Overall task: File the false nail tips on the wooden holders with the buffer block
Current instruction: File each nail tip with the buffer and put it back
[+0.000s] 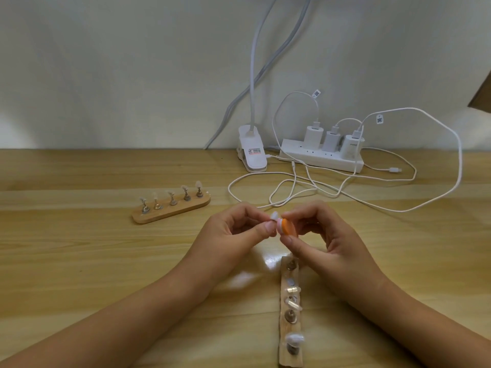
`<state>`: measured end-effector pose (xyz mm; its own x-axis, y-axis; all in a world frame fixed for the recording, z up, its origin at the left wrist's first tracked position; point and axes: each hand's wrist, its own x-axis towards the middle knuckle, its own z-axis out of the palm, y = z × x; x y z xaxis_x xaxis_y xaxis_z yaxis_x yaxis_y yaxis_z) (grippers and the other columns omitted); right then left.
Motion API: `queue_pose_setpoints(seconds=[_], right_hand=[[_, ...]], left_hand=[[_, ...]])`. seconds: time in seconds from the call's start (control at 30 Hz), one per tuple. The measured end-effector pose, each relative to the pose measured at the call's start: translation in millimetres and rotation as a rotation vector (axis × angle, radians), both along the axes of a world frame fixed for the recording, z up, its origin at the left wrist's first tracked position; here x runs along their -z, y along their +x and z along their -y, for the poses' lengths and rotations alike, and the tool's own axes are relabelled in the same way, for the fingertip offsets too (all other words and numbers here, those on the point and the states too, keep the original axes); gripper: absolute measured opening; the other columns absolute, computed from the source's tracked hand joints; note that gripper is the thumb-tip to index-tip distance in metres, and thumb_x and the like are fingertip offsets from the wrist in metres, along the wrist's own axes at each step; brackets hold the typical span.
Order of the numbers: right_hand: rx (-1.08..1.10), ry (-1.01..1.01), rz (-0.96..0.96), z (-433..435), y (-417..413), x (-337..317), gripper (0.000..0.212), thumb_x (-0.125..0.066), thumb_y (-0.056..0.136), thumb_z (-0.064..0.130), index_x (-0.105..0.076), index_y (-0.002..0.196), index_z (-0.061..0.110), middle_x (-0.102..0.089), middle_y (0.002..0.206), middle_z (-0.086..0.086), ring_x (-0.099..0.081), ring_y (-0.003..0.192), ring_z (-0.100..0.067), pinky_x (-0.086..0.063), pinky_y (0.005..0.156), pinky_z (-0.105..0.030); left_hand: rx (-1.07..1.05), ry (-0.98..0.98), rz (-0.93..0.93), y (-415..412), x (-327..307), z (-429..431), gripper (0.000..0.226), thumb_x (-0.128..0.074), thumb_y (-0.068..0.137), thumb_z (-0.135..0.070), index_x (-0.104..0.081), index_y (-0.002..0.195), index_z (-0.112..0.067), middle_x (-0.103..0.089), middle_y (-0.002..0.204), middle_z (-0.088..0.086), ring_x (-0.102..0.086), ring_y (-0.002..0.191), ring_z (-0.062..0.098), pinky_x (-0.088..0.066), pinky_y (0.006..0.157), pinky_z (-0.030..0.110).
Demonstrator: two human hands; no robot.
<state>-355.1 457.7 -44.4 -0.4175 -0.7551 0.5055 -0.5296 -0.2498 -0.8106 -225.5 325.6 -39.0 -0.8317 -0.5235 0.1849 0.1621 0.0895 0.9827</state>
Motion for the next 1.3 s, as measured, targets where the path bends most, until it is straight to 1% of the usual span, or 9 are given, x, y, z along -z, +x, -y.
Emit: queue_pose_setpoints(seconds=[0.17,0.3,0.43,0.6,0.73,0.83,1.0,1.13,1.3], right_hand=[[0.056,-0.128,0.026,-4.9,-1.0,-4.3,0.022,-0.073,0.086,0.015,-0.064,0.106,0.015,-0.068,0.1,-0.001,-0.065,0.094,-0.02,-0.054,0.087,-0.039],[0.046,-0.065,-0.138,-4.0,0.0,-4.2,0.027,-0.073,0.087,0.019,-0.067,0.113,0.017,-0.065,0.105,0.0,-0.062,0.1,-0.023,-0.051,0.087,-0.035],[0.049,-0.023,-0.105,-3.2,-3.6,-3.7,0.029,-0.068,0.086,0.015,-0.069,0.115,0.019,-0.065,0.106,-0.004,-0.061,0.103,-0.021,-0.05,0.09,-0.034],[0.031,-0.043,-0.169,-3.7,-1.5,-3.6,0.028,-0.07,0.087,0.014,-0.07,0.115,0.014,-0.063,0.107,-0.006,-0.061,0.104,-0.019,-0.048,0.09,-0.024],[0.032,-0.019,-0.11,-4.6,-3.6,-5.1,0.028,-0.069,0.086,0.015,-0.069,0.114,0.017,-0.064,0.106,-0.007,-0.062,0.101,-0.018,-0.051,0.089,-0.029],[0.021,-0.043,-0.163,-7.2,-3.3,-4.2,0.027,-0.071,0.087,0.015,-0.068,0.113,0.019,-0.063,0.106,0.0,-0.062,0.099,-0.017,-0.049,0.087,-0.024],[0.021,-0.031,-0.132,-5.4,-5.2,-2.6,0.027,-0.07,0.085,0.012,-0.067,0.11,0.022,-0.065,0.102,0.004,-0.062,0.095,-0.019,-0.053,0.085,-0.038],[-0.007,-0.045,-0.15,-6.4,-3.4,-1.0,0.025,-0.071,0.086,0.02,-0.066,0.11,0.02,-0.063,0.1,0.004,-0.062,0.094,-0.023,-0.052,0.084,-0.038],[0.079,0.009,-0.037,-5.0,-8.8,-2.9,0.025,-0.072,0.086,0.008,-0.067,0.107,0.021,-0.066,0.103,0.0,-0.063,0.096,-0.018,-0.051,0.091,-0.043]], left_hand=[[0.004,-0.01,0.015,-0.8,-0.1,-1.8,0.014,-0.071,0.074,-0.028,-0.07,0.083,-0.017,-0.072,0.078,0.0,-0.066,0.079,0.006,-0.049,0.074,0.013],[0.045,-0.075,0.074,-1.3,3.1,-1.9,0.014,-0.071,0.08,-0.029,-0.069,0.09,-0.019,-0.073,0.082,0.001,-0.066,0.081,0.007,-0.049,0.075,0.023],[0.083,-0.065,0.045,-1.5,3.6,-1.5,0.022,-0.067,0.08,-0.031,-0.066,0.095,-0.015,-0.075,0.082,0.004,-0.067,0.077,0.008,-0.049,0.073,0.016],[0.101,-0.062,0.029,-2.1,5.4,-0.7,0.022,-0.066,0.08,-0.031,-0.067,0.096,-0.016,-0.074,0.078,0.002,-0.067,0.076,0.009,-0.051,0.075,0.019],[0.107,-0.072,0.03,-1.8,6.0,0.3,0.019,-0.066,0.081,-0.03,-0.066,0.094,-0.016,-0.073,0.078,0.001,-0.067,0.077,0.009,-0.051,0.077,0.02],[0.12,-0.083,0.028,-1.8,6.8,0.2,0.019,-0.067,0.082,-0.03,-0.068,0.095,-0.017,-0.073,0.077,0.0,-0.068,0.078,0.011,-0.052,0.078,0.021],[0.116,-0.095,0.038,-1.9,8.0,2.6,0.009,-0.067,0.089,-0.018,-0.067,0.097,-0.013,-0.073,0.077,0.001,-0.068,0.078,0.011,-0.052,0.078,0.021],[0.125,-0.091,0.031,-1.9,6.6,1.2,0.008,-0.066,0.086,-0.023,-0.068,0.093,-0.021,-0.074,0.08,0.004,-0.07,0.08,0.012,-0.052,0.077,0.021],[0.148,-0.1,0.036,-1.5,6.0,0.3,0.005,-0.069,0.088,-0.021,-0.067,0.088,-0.025,-0.074,0.079,0.002,-0.069,0.079,0.01,-0.052,0.079,0.019]])
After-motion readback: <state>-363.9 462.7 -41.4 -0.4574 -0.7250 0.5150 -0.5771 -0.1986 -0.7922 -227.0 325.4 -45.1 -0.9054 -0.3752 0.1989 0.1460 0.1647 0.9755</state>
